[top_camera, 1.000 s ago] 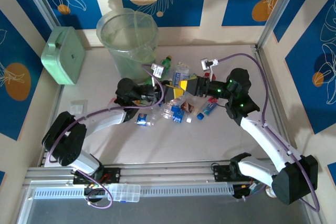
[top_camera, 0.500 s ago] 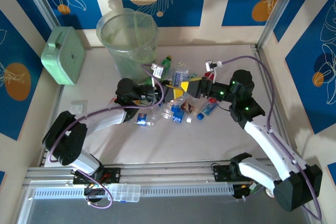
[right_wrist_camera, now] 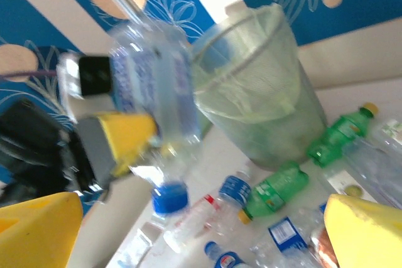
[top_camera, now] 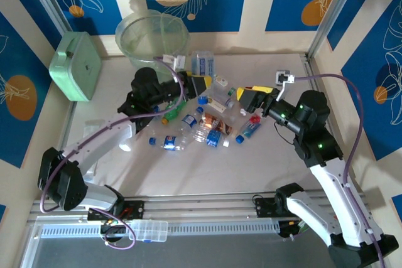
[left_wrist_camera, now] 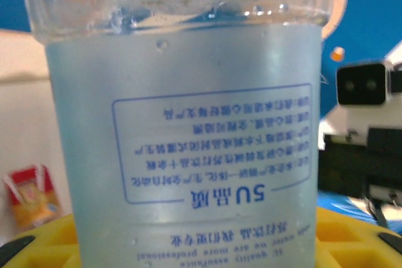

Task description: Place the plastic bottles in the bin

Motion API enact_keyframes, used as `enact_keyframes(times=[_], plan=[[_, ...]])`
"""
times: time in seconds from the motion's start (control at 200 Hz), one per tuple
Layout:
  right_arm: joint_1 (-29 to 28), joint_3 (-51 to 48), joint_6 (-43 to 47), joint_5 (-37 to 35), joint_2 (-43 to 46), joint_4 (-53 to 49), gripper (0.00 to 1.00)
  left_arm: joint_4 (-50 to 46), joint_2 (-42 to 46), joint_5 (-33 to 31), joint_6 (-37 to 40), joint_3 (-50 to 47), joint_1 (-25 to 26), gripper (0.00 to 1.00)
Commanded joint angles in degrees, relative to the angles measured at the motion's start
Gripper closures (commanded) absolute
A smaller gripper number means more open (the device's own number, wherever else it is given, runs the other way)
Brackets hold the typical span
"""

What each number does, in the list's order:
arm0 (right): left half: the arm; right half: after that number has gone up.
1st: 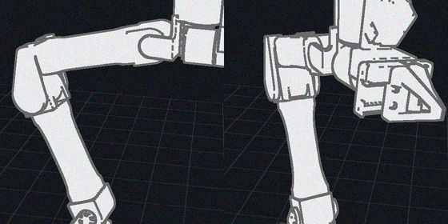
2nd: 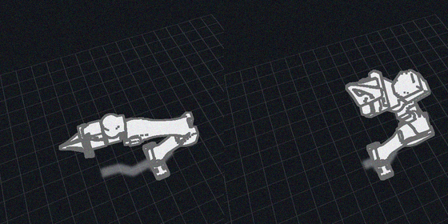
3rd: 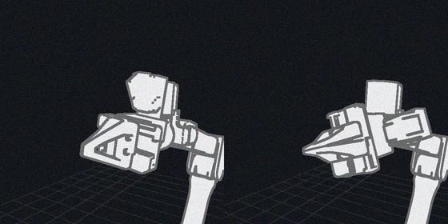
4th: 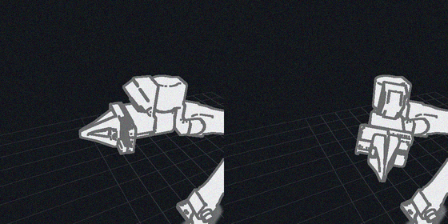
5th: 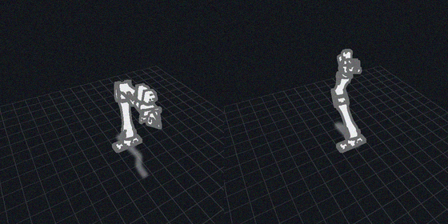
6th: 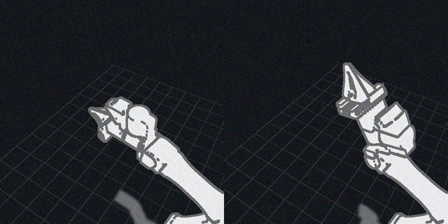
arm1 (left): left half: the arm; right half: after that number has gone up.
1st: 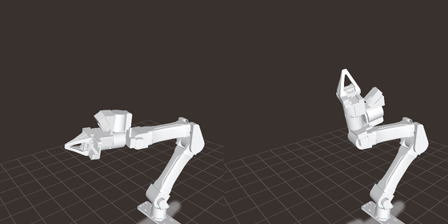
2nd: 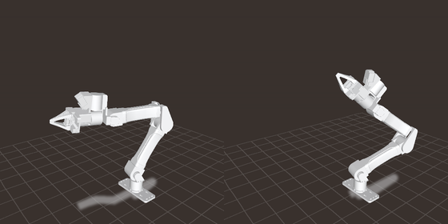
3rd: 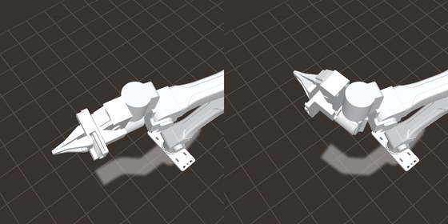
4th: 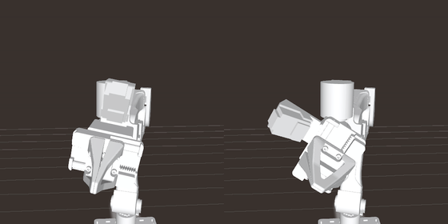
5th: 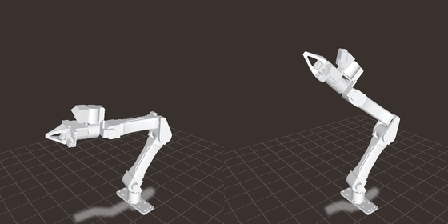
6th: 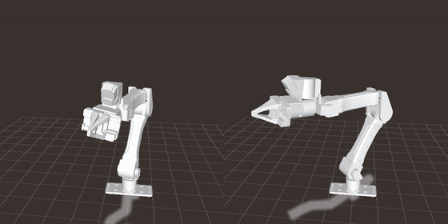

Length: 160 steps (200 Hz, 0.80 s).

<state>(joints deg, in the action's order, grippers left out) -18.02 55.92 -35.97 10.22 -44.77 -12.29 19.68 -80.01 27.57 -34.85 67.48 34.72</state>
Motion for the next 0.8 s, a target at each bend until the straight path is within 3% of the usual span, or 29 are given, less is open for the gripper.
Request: enact_keyframes(times=[0.0, 0.1, 0.265, 0.34, 0.45, 0.695, 0.795], plan=[[0.33, 1.84, 1.26, -2.28, -0.80, -4.99, 0.01, -16.29, -1.13, -14.39, 10.38, 9.96, -0.42, 0.94], [0.35, 2.78, 0.72, -1.87, -2.20, -6.22, 0.02, -24.99, -5.02, -22.90, 12.00, 20.20, -1.73, 0.98], [0.53, 2.12, -0.42, -1.41, -2.50, -5.75, 0.02, -32.87, -13.88, -25.00, 16.21, 35.45, -5.00, 1.00], [0.52, 1.48, -0.90, 0.41, -3.01, -5.44, 0.02, -37.73, -18.28, -32.22, 18.14, 42.83, -5.08, 1.00], [0.55, 0.82, -1.12, 1.04, -3.35, -5.81, 0.02, -37.58, -21.66, -41.62, 18.84, 46.60, -6.24, 1.00], [0.42, -1.71, -2.65, 1.21, -2.98, -5.11, 0.03, -39.76, -29.89, -41.33, 18.32, 55.08, -12.39, 0.97], [0.44, -3.10, -3.16, 1.47, -2.92, -4.94, 0.03, -43.53, -34.77, -38.08, 15.92, 60.42, -16.12, 0.97]])
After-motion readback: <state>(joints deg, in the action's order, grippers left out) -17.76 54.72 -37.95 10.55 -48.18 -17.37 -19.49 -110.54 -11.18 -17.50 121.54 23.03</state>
